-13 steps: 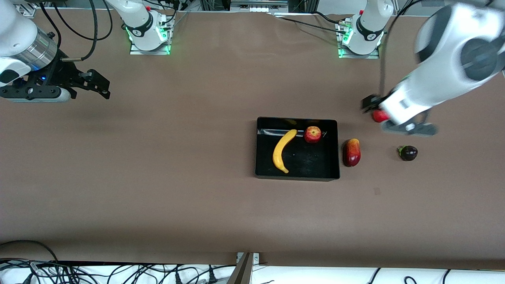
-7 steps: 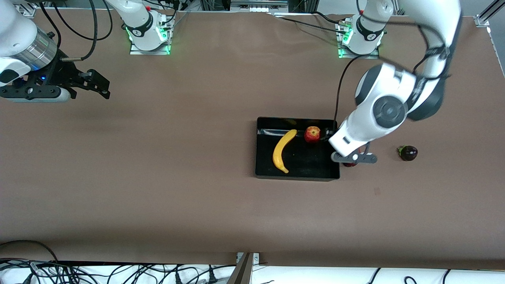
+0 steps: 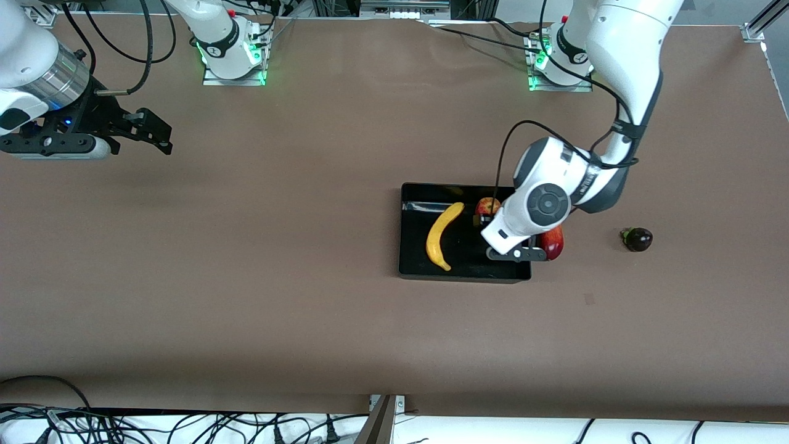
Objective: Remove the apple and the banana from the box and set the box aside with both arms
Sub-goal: 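Lower the left gripper into the tray and grasp the small apple, then lift the small apple out of the tray toward the mango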
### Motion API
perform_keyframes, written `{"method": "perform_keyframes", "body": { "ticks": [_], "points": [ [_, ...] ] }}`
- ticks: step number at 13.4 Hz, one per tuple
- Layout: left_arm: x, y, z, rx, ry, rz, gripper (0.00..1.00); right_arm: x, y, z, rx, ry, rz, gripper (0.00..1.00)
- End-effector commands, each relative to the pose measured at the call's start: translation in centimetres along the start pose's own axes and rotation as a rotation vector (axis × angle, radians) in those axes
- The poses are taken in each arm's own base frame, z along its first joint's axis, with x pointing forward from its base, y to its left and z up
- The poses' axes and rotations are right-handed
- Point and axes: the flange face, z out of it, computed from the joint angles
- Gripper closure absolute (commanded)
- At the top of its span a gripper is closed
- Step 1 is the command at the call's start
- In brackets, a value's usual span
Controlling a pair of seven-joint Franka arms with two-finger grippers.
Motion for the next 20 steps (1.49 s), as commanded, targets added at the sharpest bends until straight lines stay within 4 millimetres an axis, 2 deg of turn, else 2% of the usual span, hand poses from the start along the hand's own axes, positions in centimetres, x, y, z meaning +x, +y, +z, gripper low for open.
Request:
{"method": "perform_keyframes", "body": {
  "ticks": [1, 2, 4, 5, 6, 7, 8, 10, 12, 13, 15, 16, 17, 18, 20],
  "points": [
    [-2.8, 0.4, 3.7, -0.007, 0.03, -0.025, 0.0, -0.3, -0.3, -0.6, -0.004, -0.001, 0.005, 0.0],
    [-3.8, 1.2, 5.0, -0.007, 0.042, -0.034, 0.0, -0.3, -0.3, -0.6, -0.006, -0.001, 0.003, 0.0],
    [-4.1, 1.7, 5.8, -0.013, 0.057, -0.033, 0.0, -0.3, -0.3, -0.7, -0.006, 0.0, 0.003, 0.0],
    [-4.1, 1.6, 5.8, -0.014, 0.058, -0.036, 0.17, -0.3, -0.4, -0.7, -0.005, 0.002, 0.002, 0.0],
    [-4.0, 1.6, 5.6, -0.015, 0.06, -0.034, 0.52, -0.3, -0.4, -0.7, -0.005, 0.002, 0.002, 0.0],
    [-4.0, 1.7, 5.4, -0.017, 0.063, -0.034, 0.74, -0.3, -0.5, -0.7, -0.005, 0.005, 0.0, 0.0],
    [-3.9, 1.6, 5.3, -0.016, 0.06, -0.036, 0.84, -0.2, -0.5, -0.8, -0.004, 0.006, 0.002, 0.0],
    [-3.7, 1.2, 3.6, -0.023, 0.082, -0.031, 0.85, -0.2, -0.5, -0.7, -0.004, 0.005, 0.002, 0.0],
    [-2.7, 0.2, -0.7, -0.035, 0.112, -0.054, 0.85, -0.2, -0.4, -0.7, -0.005, 0.003, -0.003, 0.0],
    [-1.8, -0.8, -3.6, -0.039, 0.111, -0.073, 0.85, -0.2, -0.4, -0.7, -0.006, 0.005, -0.001, 0.0],
    [0.3, -4.4, -8.6, -0.033, 0.08, -0.037, 0.85, -0.1, -0.4, -0.7, -0.005, 0.01, -0.001, 0.0],
    [1.1, -7.0, -9.9, -0.03, 0.055, 0.0, 0.85, -0.1, -0.4, -0.7, -0.005, 0.01, -0.003, 0.0],
    [1.5, -10.1, -10.6, -0.028, 0.029, 0.053, 0.85, -0.1, -0.4, -0.7, -0.005, 0.01, -0.003, 0.0],
    [1.0, -12.3, -10.8, -0.026, -0.005, 0.107, 0.85, -0.2, -0.5, -0.7, -0.004, 0.008, -0.006, 0.0],
    [-1.4, -15.6, -8.4, 0.049, -0.086, 0.17, 0.9, -0.2, -0.5, -0.7, -0.005, 0.01, -0.008, 0.0]
  ]
}}
